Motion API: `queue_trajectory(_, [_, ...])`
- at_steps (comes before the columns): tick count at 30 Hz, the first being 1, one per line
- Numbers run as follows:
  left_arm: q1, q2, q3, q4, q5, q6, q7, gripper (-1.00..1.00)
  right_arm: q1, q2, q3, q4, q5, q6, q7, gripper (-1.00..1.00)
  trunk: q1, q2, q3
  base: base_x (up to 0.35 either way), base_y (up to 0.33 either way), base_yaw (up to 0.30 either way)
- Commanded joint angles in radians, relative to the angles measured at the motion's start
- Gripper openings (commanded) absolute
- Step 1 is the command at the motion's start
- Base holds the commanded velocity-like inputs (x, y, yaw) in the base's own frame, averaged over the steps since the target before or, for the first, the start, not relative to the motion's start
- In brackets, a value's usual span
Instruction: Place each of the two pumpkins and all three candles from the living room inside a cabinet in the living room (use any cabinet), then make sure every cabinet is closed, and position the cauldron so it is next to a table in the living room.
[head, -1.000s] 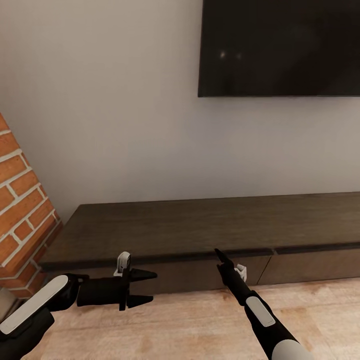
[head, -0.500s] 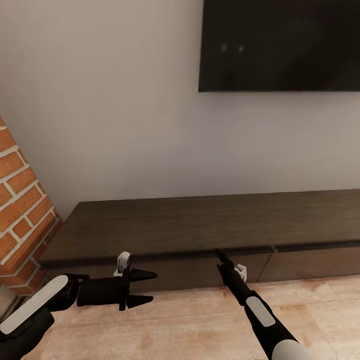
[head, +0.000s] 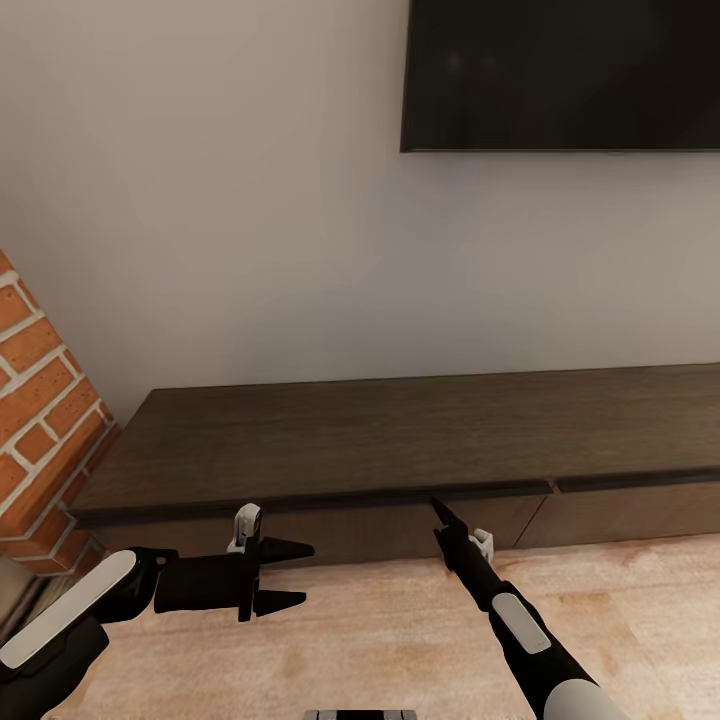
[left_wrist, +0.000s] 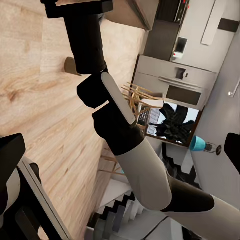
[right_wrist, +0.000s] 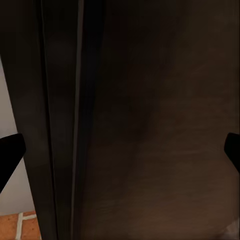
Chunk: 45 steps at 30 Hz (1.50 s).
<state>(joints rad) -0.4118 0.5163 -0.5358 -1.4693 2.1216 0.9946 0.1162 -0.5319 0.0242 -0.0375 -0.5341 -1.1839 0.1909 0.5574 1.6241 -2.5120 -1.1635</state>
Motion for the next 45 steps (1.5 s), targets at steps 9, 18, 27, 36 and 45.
queue_trajectory(9, [-0.001, 0.001, -0.001, 0.000, 0.011, 0.001, 0.010, 1.00, 0.000, 0.001, -0.004, 0.000, -0.008, 0.006, 0.011, 1.00, 0.000, 0.000, -0.001, 0.000, 0.000, 0.000])
queue_trajectory(18, [-0.001, 0.001, -0.001, 0.000, 0.011, 0.001, 0.010, 1.00, 0.000, -0.007, -0.003, 0.050, -0.009, 0.014, 0.157, 1.00, 0.000, 0.000, -0.001, 0.000, 0.000, 0.000])
queue_trajectory(27, [-0.001, 0.001, -0.001, 0.000, 0.011, 0.001, 0.010, 1.00, 0.000, -0.011, -0.001, 0.123, -0.008, 0.015, 0.215, 1.00, 0.000, 0.000, -0.001, 0.000, 0.000, 0.000])
queue_trajectory(36, [-0.001, 0.001, -0.001, -0.001, 0.011, 0.000, 0.010, 1.00, 0.000, -0.012, 0.005, 0.123, -0.001, 0.015, 0.298, 1.00, 0.000, 0.000, -0.001, 0.000, 0.000, 0.000])
queue_trajectory(45, [-0.001, 0.001, -0.003, -0.001, 0.011, 0.000, 0.010, 1.00, 0.000, -0.013, 0.005, 0.124, 0.000, 0.015, 0.311, 1.00, 0.000, 0.000, -0.001, 0.000, 0.000, 0.000])
